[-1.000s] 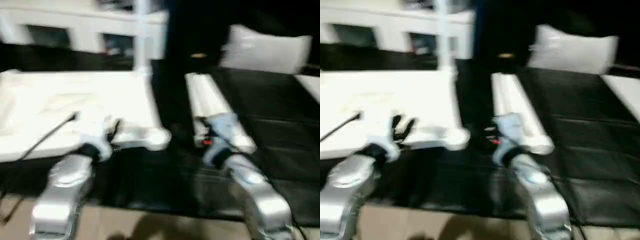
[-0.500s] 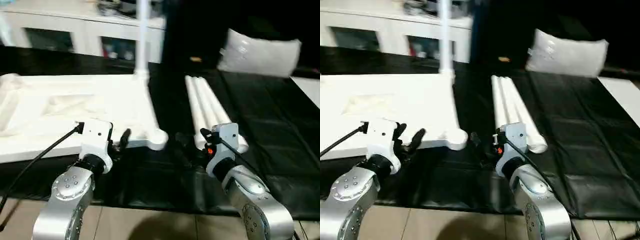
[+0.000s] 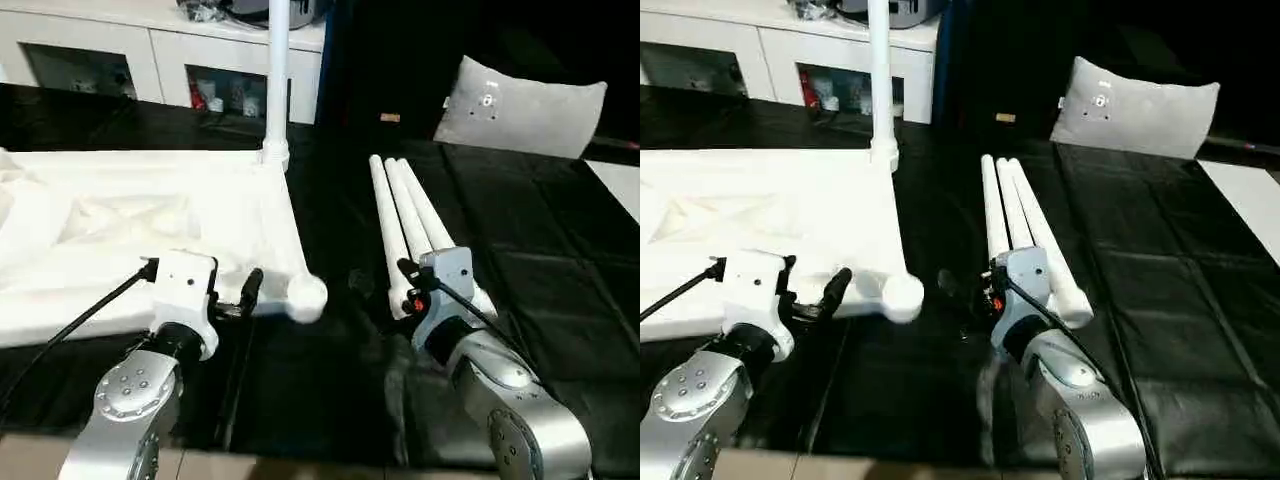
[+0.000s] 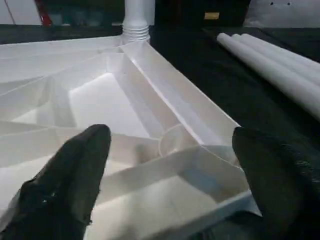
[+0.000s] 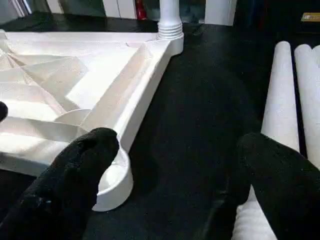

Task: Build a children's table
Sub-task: Rotate table base

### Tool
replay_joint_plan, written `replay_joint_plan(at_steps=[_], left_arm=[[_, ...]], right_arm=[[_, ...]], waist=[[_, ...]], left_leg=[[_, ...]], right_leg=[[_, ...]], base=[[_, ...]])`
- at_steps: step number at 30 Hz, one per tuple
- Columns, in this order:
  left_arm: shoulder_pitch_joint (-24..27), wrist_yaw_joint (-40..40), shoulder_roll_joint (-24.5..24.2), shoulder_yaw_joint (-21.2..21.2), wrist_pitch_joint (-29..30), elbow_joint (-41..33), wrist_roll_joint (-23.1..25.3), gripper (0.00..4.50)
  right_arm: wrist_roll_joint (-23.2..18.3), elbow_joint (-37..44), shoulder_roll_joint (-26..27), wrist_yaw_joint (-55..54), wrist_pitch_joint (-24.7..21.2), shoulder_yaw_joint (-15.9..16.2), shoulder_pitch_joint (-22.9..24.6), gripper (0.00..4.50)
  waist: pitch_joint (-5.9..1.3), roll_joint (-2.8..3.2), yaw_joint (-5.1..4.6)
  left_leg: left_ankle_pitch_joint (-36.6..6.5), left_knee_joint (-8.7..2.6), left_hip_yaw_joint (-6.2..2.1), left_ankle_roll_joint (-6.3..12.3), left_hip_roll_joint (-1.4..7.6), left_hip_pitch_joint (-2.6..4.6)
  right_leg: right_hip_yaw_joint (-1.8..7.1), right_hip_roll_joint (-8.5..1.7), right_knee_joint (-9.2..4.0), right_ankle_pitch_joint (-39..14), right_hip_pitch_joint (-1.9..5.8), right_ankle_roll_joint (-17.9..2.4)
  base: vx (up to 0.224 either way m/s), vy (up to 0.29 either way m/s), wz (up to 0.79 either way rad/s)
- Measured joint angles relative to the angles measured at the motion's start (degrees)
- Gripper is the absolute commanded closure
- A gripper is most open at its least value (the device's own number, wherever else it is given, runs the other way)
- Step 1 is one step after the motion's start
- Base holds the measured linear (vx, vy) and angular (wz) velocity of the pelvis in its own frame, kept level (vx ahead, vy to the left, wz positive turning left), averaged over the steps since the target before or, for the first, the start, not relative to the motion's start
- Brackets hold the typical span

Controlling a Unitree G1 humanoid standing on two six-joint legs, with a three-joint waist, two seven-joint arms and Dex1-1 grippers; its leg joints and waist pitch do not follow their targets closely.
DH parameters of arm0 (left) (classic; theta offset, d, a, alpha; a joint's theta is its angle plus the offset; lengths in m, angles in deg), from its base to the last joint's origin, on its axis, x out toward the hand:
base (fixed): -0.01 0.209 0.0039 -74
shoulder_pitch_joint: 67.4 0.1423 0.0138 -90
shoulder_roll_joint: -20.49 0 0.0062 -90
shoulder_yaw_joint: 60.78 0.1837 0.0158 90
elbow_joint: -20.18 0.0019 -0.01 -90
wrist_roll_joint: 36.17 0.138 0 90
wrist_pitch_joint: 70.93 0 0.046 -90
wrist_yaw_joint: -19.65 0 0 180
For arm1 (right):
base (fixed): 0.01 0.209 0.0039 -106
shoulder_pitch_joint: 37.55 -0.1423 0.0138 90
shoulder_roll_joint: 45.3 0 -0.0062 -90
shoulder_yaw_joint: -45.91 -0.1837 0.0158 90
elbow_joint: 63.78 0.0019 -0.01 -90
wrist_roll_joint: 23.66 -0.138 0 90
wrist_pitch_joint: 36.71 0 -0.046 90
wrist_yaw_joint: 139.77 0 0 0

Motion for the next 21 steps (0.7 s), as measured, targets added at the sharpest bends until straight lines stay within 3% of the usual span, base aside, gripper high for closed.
replay_joint_plan(at_steps=[6,7,9,10,12,13,16,17,21], left_arm=[[-0.05,0.11,-0.66,0.23,-0.01,0.01,0.01,0.07],[-0.12,0.11,-0.73,0.18,-0.01,0.02,0.01,0.07],[0.13,0.11,-0.96,-0.23,-0.02,0.16,0.05,0.07],[-0.05,0.13,-1.34,-0.37,-0.09,0.11,0.08,0.07],[-0.95,0.23,-1.3,-0.05,-0.28,0.03,0.04,0.07],[-0.98,0.5,-1.04,0.55,-0.39,-0.04,-0.05,0.07],[-0.76,0.56,-1.51,0.18,-0.38,-0.03,0.02,0.07],[-0.71,0.53,-1.71,-0.17,-0.52,-0.03,0.05,0.07],[-0.64,0.88,-3.42,-0.27,-0.5,-0.13,0.07,0.07]], right_arm=[[0.08,0.01,-0.18,-0.06,-0.29,1.34,0.01,0.0],[0.03,0.01,-0.04,-0.21,-1.21,1.29,0.01,0.0],[-0.07,-0.02,0.85,-0.68,-2.05,1.5,-0.13,0.0],[-0.07,0.02,1.0,-0.83,-2.03,1.58,-0.13,0.0],[0.02,0.06,0.37,-1.3,-1.87,1.19,-0.16,0.0],[0.07,0.06,-0.12,-1.36,-1.86,1.18,-0.26,0.0],[0.36,-0.02,-0.4,-1.58,-1.89,1.54,-1.0,0.0],[1.28,-0.02,-0.73,-1.85,-2.29,2.79,-1.9,0.0],[3.35,-1.48,-0.9,-3.7,-7.21,4.78,-6.98,0.0]], waist=[[-0.16,-0.24,0.03],[-0.13,-0.15,-0.03],[0.04,-0.34,0.58],[0.07,-0.73,0.63],[-0.08,-0.69,0.61],[-0.11,-0.57,0.66],[-0.18,-0.39,1.35],[-0.34,-0.65,1.34],[-0.44,-0.9,1.54]], left_leg=[[-0.65,0.01,0.14,0.81,0.0,0.29],[-0.74,-0.07,0.52,0.56,0.16,1.0],[-1.43,-0.39,2.38,-0.99,0.75,3.23],[-1.83,-0.45,3.42,-1.29,0.9,3.95],[-2.21,0.29,3.08,-1.62,0.93,3.96],[-2.32,0.77,2.35,-1.57,1.04,3.52],[-2.34,1.65,0.55,-2.07,1.03,2.26],[-2.26,1.84,0.28,-2.19,1.04,1.68],[-1.57,1.98,-0.24,-2.7,0.82,0.93]], right_leg=[[0.05,0.02,0.14,-0.73,0.14,-0.22],[0.29,0.15,0.34,-0.92,-0.08,-0.53],[1.9,0.53,1.84,-1.62,-0.47,-1.65],[2.86,0.77,2.56,-2.11,0.2,-1.76],[3.18,1.33,2.59,-2.34,0.76,-0.45],[3.12,1.62,2.6,-2.37,0.78,-0.32],[3.23,2.28,2.72,-2.12,0.23,0.02],[3.61,2.3,3.1,-1.77,-0.41,0.53],[4.35,2.45,3.03,-1.04,-1.08,1.79]], base=[[0.031,0.004,0.0],[0.076,-0.005,-0.03],[0.109,-0.017,-0.37],[0.011,-0.023,-0.59],[-0.03,0.0,-0.21],[0.0,0.0,0.0],[0.0,0.0,0.0],[0.0,0.0,0.0],[0.0,0.0,0.0]])
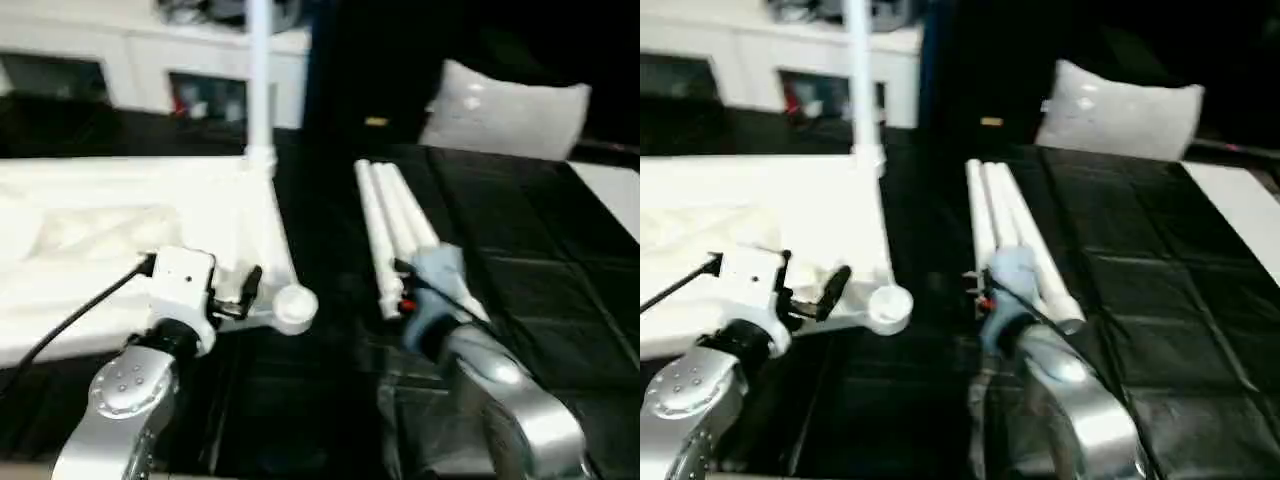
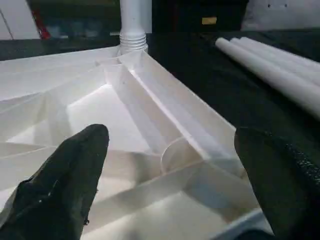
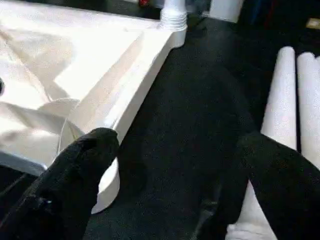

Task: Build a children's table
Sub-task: Rotate table base, then pick table leg

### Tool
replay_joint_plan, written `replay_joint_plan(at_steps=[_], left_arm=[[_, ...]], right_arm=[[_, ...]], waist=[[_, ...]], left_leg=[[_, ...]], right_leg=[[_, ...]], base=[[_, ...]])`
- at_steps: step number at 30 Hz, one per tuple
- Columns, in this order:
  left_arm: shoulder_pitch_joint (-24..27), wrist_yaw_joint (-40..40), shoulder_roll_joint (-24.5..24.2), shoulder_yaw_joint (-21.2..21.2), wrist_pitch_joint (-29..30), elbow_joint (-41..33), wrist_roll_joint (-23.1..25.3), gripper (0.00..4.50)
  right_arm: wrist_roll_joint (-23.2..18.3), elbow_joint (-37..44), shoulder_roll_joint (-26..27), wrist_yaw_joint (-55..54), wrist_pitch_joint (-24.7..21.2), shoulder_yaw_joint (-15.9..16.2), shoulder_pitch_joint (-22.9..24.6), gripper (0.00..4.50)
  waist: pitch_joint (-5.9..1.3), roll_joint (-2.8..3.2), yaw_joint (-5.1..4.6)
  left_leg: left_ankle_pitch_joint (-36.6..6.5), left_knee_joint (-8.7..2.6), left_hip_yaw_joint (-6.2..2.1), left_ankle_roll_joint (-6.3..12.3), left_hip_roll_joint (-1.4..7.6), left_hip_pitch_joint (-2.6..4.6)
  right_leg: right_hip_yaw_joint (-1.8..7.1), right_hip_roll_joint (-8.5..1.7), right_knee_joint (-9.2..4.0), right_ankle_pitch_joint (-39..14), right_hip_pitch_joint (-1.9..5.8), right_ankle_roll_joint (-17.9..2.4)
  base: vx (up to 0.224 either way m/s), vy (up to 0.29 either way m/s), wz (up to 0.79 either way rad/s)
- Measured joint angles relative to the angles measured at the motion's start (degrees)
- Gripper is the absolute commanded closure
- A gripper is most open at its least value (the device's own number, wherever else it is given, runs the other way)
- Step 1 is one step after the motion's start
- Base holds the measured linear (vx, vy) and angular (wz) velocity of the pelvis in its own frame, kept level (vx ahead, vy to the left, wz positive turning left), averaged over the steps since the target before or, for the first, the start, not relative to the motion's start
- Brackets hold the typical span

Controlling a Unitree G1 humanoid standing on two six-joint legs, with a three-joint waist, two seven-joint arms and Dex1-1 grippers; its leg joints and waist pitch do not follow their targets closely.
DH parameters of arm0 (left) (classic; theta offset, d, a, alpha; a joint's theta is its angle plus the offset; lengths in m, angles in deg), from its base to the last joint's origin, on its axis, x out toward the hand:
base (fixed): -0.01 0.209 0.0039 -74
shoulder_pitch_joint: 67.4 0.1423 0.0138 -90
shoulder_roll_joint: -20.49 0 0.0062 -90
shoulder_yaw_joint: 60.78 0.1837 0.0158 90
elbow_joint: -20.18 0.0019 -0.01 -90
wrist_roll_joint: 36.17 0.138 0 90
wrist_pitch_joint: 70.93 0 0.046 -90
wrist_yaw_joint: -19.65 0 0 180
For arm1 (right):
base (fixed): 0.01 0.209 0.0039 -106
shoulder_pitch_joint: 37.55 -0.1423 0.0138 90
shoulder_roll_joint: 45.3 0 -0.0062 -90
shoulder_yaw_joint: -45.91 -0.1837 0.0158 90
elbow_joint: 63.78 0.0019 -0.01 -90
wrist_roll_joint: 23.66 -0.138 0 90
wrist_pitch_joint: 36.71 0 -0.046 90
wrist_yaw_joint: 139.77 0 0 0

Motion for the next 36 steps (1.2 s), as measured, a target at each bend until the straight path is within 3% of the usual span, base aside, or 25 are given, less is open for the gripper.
replay_joint_plan(at_steps=[6,12,21,25,31,36], left_arm=[[-0.37,5.51,-4.11,1.01,0.47,-1.39,-1.51,0.07],[-2.98,14.1,-11.22,3.34,4.38,-2.06,-5.22,0.07],[-6.15,24.78,-18.03,4.74,9.65,-2.64,-12.02,0.07],[-6.76,26.07,-18.77,5.09,10.93,-3.81,-13.64,0.07],[-6.55,26.21,-19.21,5.24,12.19,-4.52,-14.74,0.07],[-6.47,26.22,-19.85,5.19,12.51,-4.61,-15.41,0.07]], right_arm=[[-0.03,-6.63,2.54,-4.26,-6.33,-3.41,-7.42,0.0],[1.25,-20.7,3.71,-9.45,-9.14,-9.04,-19.52,0.0],[-0.19,-44.33,3.35,-8.38,-7.29,-12.83,-33.31,0.0],[0.43,-54.06,2.71,-8.78,-5.08,-13.64,-38.79,0.0],[1.6,-62.27,2.62,-10.33,-3.16,-13.72,-42.05,0.0],[0.89,-69.52,2.93,-12.7,0.1,-17.32,-43.92,0.0]], waist=[[0.34,0.28,-0.12],[0.58,0.51,-0.18],[0.73,0.74,-0.1],[0.75,0.78,-0.06],[0.75,0.78,0.15],[0.77,0.8,0.28]], left_leg=[[0.97,-0.26,-0.04,-0.69,0.06,-0.21],[2.25,-0.52,0.0,-0.66,0.09,-0.93],[3.66,-0.73,-0.02,-0.98,0.24,-2.53],[3.89,-0.73,-0.02,-1.07,0.34,-2.72],[4.07,-0.74,-0.02,-1.28,0.6,-2.85],[4.13,-0.74,0.03,-1.37,0.74,-2.89]], right_leg=[[0.01,0.0,0.02,0.78,-0.27,-0.75],[-0.03,0.01,0.09,1.89,-1.1,-0.95],[-0.44,0.01,0.1,2.88,-2.48,-1.41],[-0.78,-0.01,0.05,2.98,-2.52,-1.53],[-1.09,0.0,0.06,3.01,-2.51,-1.58],[-1.13,0.0,0.06,3.04,-2.51,-1.64]], base=[[-0.098,-0.024,-0.01],[-0.079,-0.019,0.01],[-0.006,-0.002,0.0],[0.0,0.0,0.0],[0.0,0.0,0.0],[0.0,0.0,0.0]])
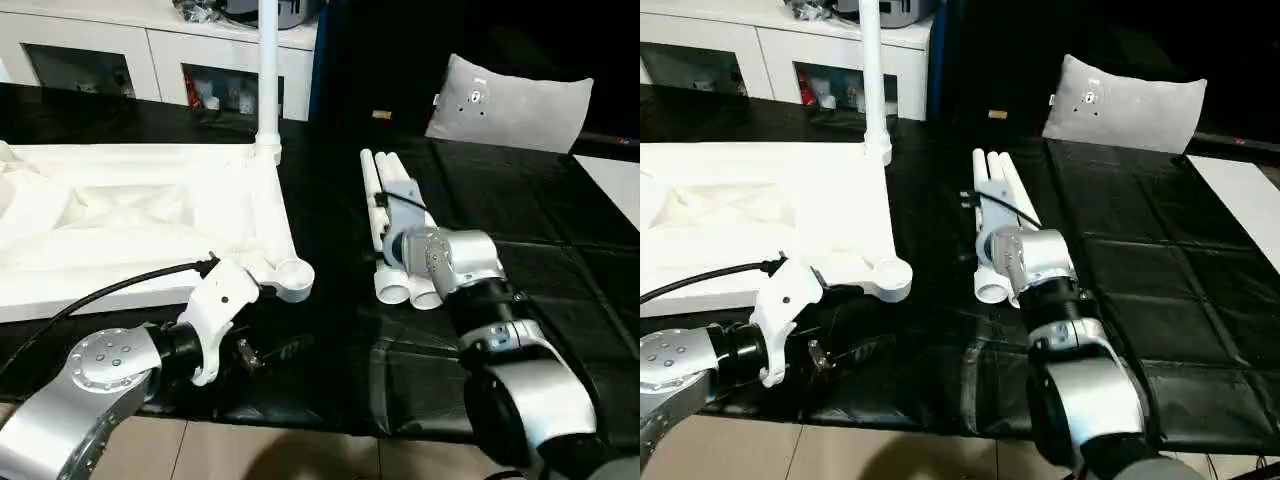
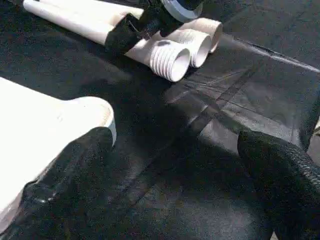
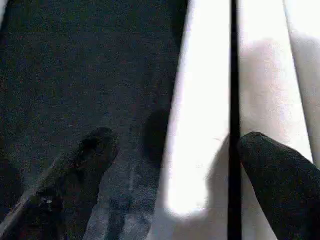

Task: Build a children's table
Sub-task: Pick table leg

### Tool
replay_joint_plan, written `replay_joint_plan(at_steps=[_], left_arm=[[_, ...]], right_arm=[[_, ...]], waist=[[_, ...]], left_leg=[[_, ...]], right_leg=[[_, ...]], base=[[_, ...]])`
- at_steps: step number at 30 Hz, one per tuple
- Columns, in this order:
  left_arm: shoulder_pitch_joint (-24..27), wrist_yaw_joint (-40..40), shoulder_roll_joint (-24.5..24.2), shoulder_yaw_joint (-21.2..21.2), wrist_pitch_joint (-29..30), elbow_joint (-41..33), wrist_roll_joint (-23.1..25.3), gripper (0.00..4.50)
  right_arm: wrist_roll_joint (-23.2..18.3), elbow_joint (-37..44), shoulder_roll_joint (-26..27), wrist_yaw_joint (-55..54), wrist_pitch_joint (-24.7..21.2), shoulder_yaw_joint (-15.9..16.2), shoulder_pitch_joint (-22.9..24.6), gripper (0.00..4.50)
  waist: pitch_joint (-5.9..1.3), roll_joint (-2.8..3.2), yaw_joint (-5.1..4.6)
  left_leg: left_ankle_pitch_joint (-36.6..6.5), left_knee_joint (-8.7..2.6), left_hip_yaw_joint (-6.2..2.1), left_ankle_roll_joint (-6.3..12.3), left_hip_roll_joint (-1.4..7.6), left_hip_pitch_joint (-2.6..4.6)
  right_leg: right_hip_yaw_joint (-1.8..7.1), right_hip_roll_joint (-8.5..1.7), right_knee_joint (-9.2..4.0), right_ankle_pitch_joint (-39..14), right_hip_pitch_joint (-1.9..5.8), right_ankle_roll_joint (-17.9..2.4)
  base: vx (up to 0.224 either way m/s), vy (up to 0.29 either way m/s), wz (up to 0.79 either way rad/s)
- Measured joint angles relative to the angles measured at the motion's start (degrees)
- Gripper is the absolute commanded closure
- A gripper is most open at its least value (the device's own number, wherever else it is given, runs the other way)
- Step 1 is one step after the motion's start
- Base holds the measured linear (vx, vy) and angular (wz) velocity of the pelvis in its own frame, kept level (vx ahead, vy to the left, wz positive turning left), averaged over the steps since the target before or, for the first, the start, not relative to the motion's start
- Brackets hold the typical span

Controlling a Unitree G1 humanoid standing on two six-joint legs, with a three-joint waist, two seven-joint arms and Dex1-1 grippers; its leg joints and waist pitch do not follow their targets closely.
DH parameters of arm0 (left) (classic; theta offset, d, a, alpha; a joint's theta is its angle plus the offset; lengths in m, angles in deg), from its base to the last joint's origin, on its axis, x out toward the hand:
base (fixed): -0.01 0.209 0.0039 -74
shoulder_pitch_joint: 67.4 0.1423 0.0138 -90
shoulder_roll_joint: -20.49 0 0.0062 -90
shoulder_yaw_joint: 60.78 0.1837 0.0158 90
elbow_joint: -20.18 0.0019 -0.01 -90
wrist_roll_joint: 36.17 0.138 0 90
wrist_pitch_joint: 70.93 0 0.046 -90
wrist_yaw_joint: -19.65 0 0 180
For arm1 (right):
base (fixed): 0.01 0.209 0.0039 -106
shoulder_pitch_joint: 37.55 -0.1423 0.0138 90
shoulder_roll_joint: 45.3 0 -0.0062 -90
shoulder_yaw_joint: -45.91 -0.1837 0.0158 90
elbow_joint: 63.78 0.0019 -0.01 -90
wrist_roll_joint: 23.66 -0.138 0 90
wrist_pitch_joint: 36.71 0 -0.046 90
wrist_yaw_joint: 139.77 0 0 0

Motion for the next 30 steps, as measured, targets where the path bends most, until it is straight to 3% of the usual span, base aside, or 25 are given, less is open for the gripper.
replay_joint_plan(at_steps=[5,11,16,30], left_arm=[[0.01,-0.01,-0.34,0.0,0.76,-0.57,-0.46,0.07],[0.04,-0.07,-1.02,0.0,0.81,-0.86,-0.6,0.0],[0.05,-0.12,-1.14,0.0,1.16,-0.87,-1.48,0.0],[-1.63,-2.12,0.79,-0.19,1.08,-0.5,-1.58,0.0]], right_arm=[[-2.04,-5.35,0.25,0.83,1.47,-2.3,-2.17,0.0],[-3.73,-9.45,0.58,3.95,1.53,-4.09,-2.98,0.64],[-3.8,-12.67,0.45,5.85,1.42,-4.15,-4.56,0.92],[-4.06,-17.32,0.19,6.07,3.53,-5.44,-6.5,2.29]], waist=[[0.01,0.01,0.02],[0.05,0.07,0.21],[0.06,0.1,0.29],[0.07,0.12,0.99]], left_leg=[[0.05,0.0,0.21,-0.09,0.32,0.0],[0.07,0.0,0.43,-0.09,0.43,-0.01],[0.07,0.0,0.49,-0.09,0.45,0.0],[0.08,0.0,0.56,-0.09,0.46,0.04]], right_leg=[[-0.1,0.05,0.01,0.01,0.0,-0.03],[-0.1,0.05,0.0,0.01,0.0,-0.04],[-0.11,0.04,0.0,-0.01,0.0,-0.06],[-0.11,0.04,0.0,0.0,0.01,-0.08]], base=[[0.0,0.0,0.0],[0.0,0.0,0.0],[0.0,0.0,0.0],[0.0,0.0,0.0]])
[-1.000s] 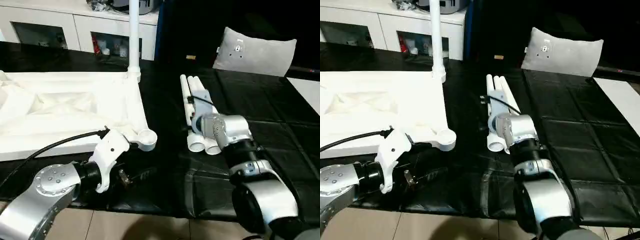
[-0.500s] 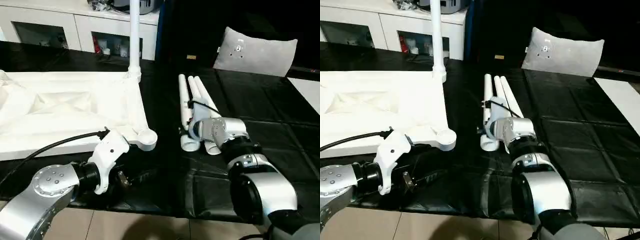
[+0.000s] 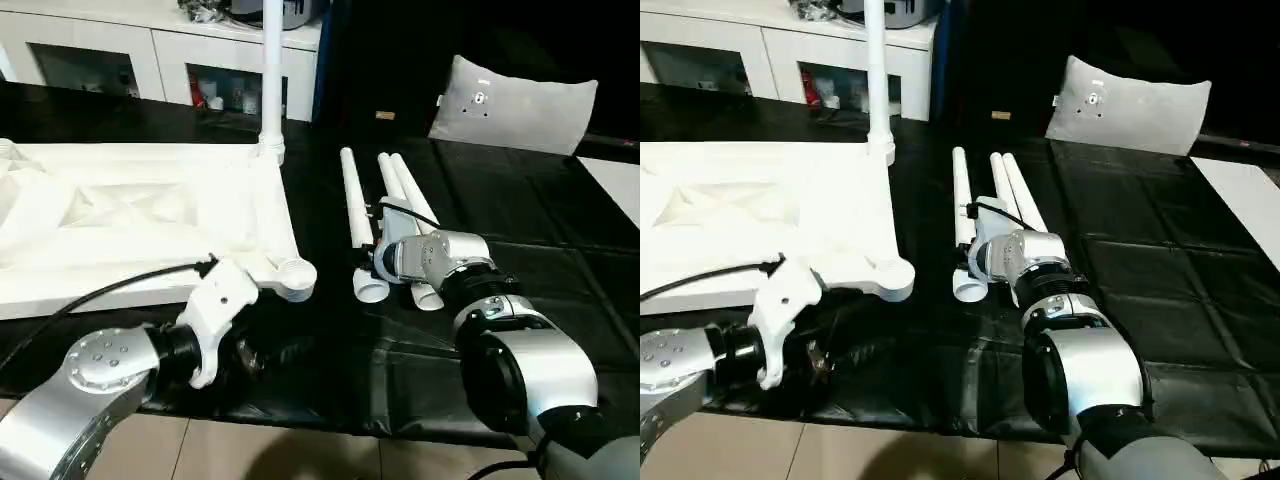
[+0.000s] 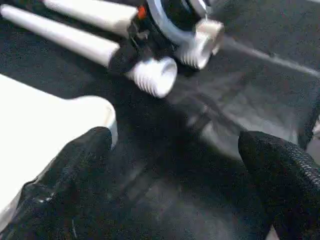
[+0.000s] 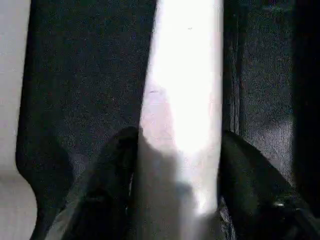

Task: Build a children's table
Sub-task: Pick table leg

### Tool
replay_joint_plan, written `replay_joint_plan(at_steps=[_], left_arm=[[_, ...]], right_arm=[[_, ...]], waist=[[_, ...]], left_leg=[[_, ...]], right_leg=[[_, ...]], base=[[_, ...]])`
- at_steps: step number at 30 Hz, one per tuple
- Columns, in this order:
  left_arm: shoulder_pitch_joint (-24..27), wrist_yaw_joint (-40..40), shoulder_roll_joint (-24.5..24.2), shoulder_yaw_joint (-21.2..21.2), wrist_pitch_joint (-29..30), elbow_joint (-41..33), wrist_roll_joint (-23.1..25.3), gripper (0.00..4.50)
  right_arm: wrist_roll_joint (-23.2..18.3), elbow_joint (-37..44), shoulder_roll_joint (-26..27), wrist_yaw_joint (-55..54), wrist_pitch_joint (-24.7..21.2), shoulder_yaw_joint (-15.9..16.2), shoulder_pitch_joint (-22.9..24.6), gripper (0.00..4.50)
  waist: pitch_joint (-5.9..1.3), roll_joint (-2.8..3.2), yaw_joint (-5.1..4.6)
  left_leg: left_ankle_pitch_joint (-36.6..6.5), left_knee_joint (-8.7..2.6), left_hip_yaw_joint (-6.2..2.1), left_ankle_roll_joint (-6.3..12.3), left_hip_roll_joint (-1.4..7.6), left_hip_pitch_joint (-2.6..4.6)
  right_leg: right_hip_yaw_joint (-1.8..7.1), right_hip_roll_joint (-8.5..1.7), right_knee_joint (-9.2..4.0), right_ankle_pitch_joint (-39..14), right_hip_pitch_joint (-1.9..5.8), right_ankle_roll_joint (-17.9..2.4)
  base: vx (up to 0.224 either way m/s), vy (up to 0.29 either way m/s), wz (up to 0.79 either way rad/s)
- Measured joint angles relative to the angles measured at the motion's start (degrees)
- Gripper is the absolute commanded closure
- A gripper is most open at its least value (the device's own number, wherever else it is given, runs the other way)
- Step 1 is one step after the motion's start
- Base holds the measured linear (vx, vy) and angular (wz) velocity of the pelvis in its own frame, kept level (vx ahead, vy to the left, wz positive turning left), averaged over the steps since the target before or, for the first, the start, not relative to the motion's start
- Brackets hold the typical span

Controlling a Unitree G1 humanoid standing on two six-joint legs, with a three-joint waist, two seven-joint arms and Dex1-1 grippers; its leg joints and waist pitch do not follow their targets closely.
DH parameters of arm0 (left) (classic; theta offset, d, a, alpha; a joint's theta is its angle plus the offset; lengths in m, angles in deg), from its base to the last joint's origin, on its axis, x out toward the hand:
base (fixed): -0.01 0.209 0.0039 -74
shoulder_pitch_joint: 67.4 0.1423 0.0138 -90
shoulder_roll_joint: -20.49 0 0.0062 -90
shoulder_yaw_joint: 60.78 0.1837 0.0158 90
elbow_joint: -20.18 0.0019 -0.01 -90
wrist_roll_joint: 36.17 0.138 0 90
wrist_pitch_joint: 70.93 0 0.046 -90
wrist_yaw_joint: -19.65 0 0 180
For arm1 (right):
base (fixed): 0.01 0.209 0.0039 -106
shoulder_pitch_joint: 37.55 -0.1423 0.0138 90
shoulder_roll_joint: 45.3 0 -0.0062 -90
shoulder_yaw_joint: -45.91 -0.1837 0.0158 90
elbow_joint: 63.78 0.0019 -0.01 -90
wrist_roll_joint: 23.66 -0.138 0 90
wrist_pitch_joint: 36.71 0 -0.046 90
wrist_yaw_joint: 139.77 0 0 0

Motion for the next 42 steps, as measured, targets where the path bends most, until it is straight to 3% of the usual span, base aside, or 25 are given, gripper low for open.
replay_joint_plan(at_steps=[7,12,14,17,21,24,31,34,42], left_arm=[[-0.92,-1.59,0.19,0.0,-1.84,3.32,1.32,0.0],[-3.51,-4.14,3.98,-1.26,-1.68,4.63,1.01,0.0],[-6.58,-7.99,8.0,-3.36,-1.79,7.49,1.18,0.0],[-12.0,-14.06,13.93,-8.28,-1.69,12.58,0.81,0.0],[-17.34,-17.33,18.45,-12.86,-1.02,15.82,-3.07,0.0],[-23.28,-18.23,23.79,-15.83,-0.03,19.2,-8.55,0.0],[-35.05,-21.71,33.51,-23.86,3.05,26.56,-23.02,0.0],[-37.57,-21.64,34.23,-24.65,4.67,28.24,-26.42,0.0],[-37.78,-21.24,31.81,-22.91,7.36,28.92,-25.9,0.0]], right_arm=[[-1.74,-0.95,0.41,-1.58,2.56,-2.76,-0.09,2.55],[-4.91,-0.54,0.58,-1.21,6.19,-6.74,1.08,2.56],[-7.48,4.46,1.59,1.97,10.94,-8.85,4.46,2.56],[-11.54,13.9,1.6,8.44,10.04,-9.65,7.42,2.57],[-15.53,27.66,0.88,16.87,8.6,-8.7,11.82,2.57],[-21.7,39.45,0.92,24.61,6.56,-7.82,19.88,2.57],[-29.33,54.29,0.69,33.96,-0.77,-3.36,27.93,2.57],[-32.79,59.71,0.47,35.7,-3.49,-1.39,29.84,2.57],[-35.17,63.31,0.43,37.67,-5.1,0.82,30.97,2.57]], waist=[[0.08,0.21,0.01],[0.31,0.56,0.22],[0.42,0.71,0.4],[0.51,0.68,0.33],[0.48,0.58,0.46],[0.53,0.4,1.27],[0.68,0.23,0.97],[0.71,0.17,0.87],[0.82,0.27,0.91]], left_leg=[[0.0,0.0,0.02,0.0,0.0,0.0],[0.01,-0.01,0.03,0.0,0.0,-0.08],[0.21,-0.02,0.08,0.36,0.0,-0.3],[0.4,-0.05,0.11,0.65,-0.01,-0.52],[0.44,-0.1,0.12,0.74,0.0,-0.5],[0.44,-0.12,0.12,0.79,0.01,-0.58],[0.48,-0.14,0.14,0.92,-0.01,-0.53],[0.51,-0.22,0.13,0.98,-0.01,-0.5],[0.55,-0.23,0.09,0.99,0.0,-0.64]], right_leg=[[-0.01,0.0,0.0,0.01,0.0,-0.02],[-0.03,0.0,-0.02,0.01,-0.02,-0.02],[-0.07,-0.02,-0.04,0.02,-0.13,-0.02],[-0.08,-0.01,-0.09,0.14,-0.25,-0.04],[-0.09,-0.03,-0.16,0.15,-0.25,-0.05],[-0.09,-0.05,-0.21,0.15,-0.25,-0.05],[-0.09,-0.09,-0.21,0.3,-0.25,-0.08],[-0.1,-0.08,-0.21,0.31,-0.25,-0.07],[-0.11,-0.11,-0.37,0.35,-0.25,-0.01]], base=[[0.0,0.0,0.0],[0.0,0.0,0.0],[0.0,0.0,0.0],[0.0,0.0,0.0],[0.0,0.0,0.0],[0.0,0.0,0.0],[0.0,0.0,0.0],[0.0,0.0,0.0],[0.0,0.0,0.0]])
